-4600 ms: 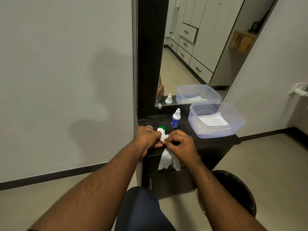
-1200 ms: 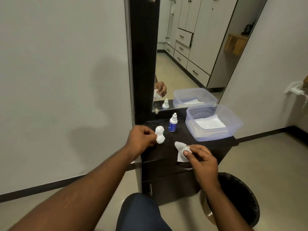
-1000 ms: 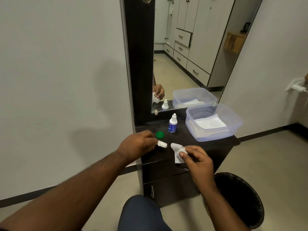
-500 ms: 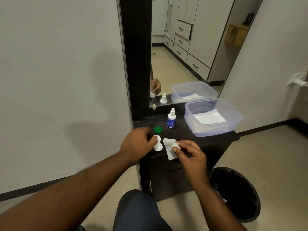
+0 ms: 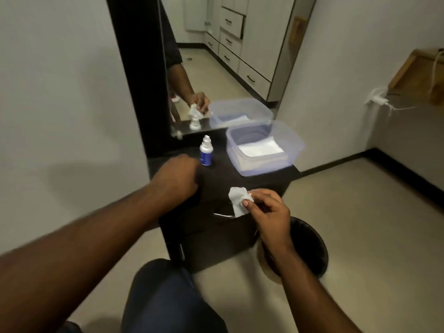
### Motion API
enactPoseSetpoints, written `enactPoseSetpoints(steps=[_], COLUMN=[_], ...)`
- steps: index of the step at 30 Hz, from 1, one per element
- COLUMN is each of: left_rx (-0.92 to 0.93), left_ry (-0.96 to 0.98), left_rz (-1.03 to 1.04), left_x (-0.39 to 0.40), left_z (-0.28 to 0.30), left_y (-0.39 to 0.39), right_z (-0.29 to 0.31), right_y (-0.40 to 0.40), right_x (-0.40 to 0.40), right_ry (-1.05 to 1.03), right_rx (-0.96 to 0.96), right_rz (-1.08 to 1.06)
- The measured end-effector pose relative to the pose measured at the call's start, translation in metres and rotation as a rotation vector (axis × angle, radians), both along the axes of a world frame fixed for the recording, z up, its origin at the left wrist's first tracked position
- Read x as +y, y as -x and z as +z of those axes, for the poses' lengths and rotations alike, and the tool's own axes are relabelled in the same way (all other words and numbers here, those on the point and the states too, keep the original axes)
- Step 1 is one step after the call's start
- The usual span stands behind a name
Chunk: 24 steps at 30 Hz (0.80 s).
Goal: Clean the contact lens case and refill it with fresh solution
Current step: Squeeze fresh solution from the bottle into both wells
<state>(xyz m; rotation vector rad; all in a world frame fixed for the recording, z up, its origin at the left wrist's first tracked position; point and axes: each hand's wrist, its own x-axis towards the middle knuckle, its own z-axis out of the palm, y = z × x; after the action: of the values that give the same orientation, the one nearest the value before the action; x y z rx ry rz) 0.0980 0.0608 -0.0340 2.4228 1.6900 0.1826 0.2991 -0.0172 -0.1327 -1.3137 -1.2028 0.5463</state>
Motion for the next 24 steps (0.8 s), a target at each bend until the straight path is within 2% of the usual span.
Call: enactPoseSetpoints(steps=[2,6,14,18,21,24], left_rx=[-0.023,0.005,0.077,0.135,0.139,0.083], left_ry=[-0.083,-0.055,-0.113,-0.158,-0.162,-0.187], left_rz=[-0.094,-0.223,-0.197,-0.218,-0.222,-0.222], left_x=[-0.009,-0.016,-0.015,-0.019,-0.022,-0.02], left_z=[0.0,-0.021,-0.049,-0.052,-0.052,-0.056], left_y=[-0.023,-0.07,-0.102,-0.105,-0.106,-0.102], right_z=[-0.007,-0.019,-0.055,-0.066,-0.062,-0.043], right_y=[-0.02,-0.067,-0.145,-0.155,-0.148,-0.134], right_x=[-0.007,-0.022,-0.026,-0.02,-0.016,-0.012], right_ry=[0.049,0.155,0.33,0.392,0.453,0.416], right_rx=[-0.032,-0.117,-0.251,-0.274,-0.205,-0.23], right_rz=[-0.033,-0.108,-0.309,-0.371,-0.341,-0.285])
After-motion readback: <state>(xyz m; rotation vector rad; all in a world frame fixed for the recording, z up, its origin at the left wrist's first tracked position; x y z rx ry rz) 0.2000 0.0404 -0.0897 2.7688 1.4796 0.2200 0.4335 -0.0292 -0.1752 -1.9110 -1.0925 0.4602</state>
